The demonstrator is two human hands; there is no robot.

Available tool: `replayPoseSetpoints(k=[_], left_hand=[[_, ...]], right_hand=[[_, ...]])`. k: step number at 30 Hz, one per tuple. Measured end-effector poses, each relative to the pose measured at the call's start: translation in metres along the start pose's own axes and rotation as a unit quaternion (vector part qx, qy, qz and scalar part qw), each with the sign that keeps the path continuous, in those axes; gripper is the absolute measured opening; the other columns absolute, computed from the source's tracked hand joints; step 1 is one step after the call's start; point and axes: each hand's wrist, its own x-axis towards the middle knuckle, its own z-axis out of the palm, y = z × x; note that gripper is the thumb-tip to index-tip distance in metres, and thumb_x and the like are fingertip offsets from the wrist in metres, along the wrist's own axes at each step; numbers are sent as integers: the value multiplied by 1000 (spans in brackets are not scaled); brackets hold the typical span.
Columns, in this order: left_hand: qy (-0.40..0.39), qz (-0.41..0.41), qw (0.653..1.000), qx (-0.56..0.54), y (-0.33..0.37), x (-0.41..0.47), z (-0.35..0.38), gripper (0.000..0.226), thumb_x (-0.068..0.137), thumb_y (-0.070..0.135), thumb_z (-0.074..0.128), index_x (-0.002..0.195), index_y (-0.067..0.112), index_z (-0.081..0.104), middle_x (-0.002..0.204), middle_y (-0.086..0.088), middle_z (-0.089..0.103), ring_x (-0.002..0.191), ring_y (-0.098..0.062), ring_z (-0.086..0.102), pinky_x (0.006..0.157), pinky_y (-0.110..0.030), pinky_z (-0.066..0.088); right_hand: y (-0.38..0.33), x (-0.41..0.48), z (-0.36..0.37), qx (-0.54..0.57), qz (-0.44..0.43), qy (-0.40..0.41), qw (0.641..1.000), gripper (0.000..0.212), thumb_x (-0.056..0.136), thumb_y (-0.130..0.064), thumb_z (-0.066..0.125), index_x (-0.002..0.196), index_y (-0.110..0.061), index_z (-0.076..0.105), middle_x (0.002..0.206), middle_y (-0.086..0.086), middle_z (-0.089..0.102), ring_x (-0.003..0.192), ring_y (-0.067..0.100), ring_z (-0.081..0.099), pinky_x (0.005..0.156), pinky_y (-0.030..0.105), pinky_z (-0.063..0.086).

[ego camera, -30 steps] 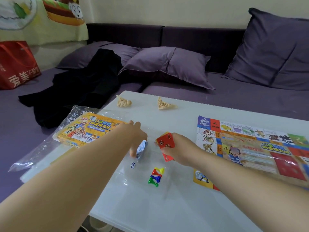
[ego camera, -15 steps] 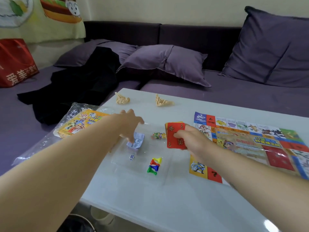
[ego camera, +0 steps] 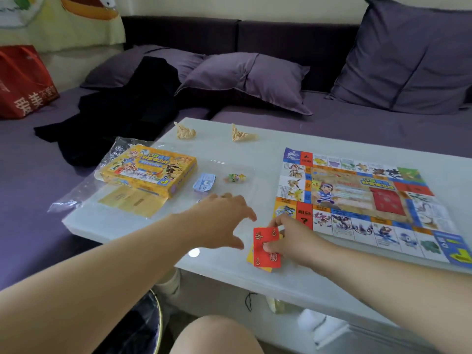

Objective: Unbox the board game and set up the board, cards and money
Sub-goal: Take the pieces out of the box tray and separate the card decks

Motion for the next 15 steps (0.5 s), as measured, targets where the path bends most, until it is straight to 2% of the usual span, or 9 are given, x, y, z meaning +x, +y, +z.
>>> replayPoseSetpoints(k=[2, 4, 7, 9, 11, 13, 15], left_hand=[[16, -22, 1000, -4, -7, -1, -3, 53, 87, 44, 61, 135, 37, 41, 135, 9, 42, 123, -14, 40, 95, -28, 31], [40, -60, 997, -24, -19, -2, -10, 46, 90, 41, 58, 133, 37, 44, 137, 10, 40, 126, -14, 38, 92, -28, 30], [72, -119, 990, -25, -46, 1, -15, 41, 91, 39, 56, 130, 35, 48, 136, 6, 43, 125, -16, 41, 96, -30, 34], [78, -170, 982, -12, -67, 6, -14, 36, 92, 35, 54, 128, 33, 52, 131, 3, 46, 122, -20, 42, 90, -30, 36], [82, -203, 976, -14, -84, 15, -12, 33, 92, 29, 52, 125, 32, 55, 130, 1, 47, 122, -22, 41, 91, -31, 38], [82, -213, 973, -17, -96, 25, -11, 33, 92, 28, 53, 125, 33, 55, 132, 1, 46, 125, -22, 39, 94, -33, 37], [62, -208, 976, -2, -106, 37, -10, 37, 93, 29, 53, 130, 35, 51, 134, 0, 43, 128, -23, 36, 98, -34, 35]], right_hand=[[4, 2, 3, -86, -17, 28, 996, 26, 84, -21, 64, 107, -18, 52, 96, -4, 56, 79, 8, 55, 61, 23, 44], [7, 5, 3, -184, -35, 59, 981, 25, 81, -31, 62, 103, -23, 53, 102, -8, 55, 91, 11, 56, 78, 30, 49], [3, 6, -2, -257, -60, 75, 962, 44, 81, -41, 63, 120, -28, 48, 119, -9, 44, 113, 12, 46, 96, 34, 40], [-12, 14, -8, -230, -82, 92, 965, 48, 81, -44, 65, 122, -29, 47, 119, -8, 45, 111, 12, 48, 95, 33, 41], [-35, 31, -15, -175, -111, 111, 972, 41, 81, -43, 66, 116, -28, 51, 107, -8, 48, 99, 12, 52, 85, 31, 46], [-61, 53, -19, -135, -134, 103, 976, 34, 83, -38, 67, 111, -22, 57, 95, -9, 50, 88, 12, 53, 73, 27, 44], [-81, 74, -20, -176, -145, 71, 971, 34, 85, -34, 65, 114, -18, 62, 97, -5, 56, 89, 14, 54, 73, 25, 41]])
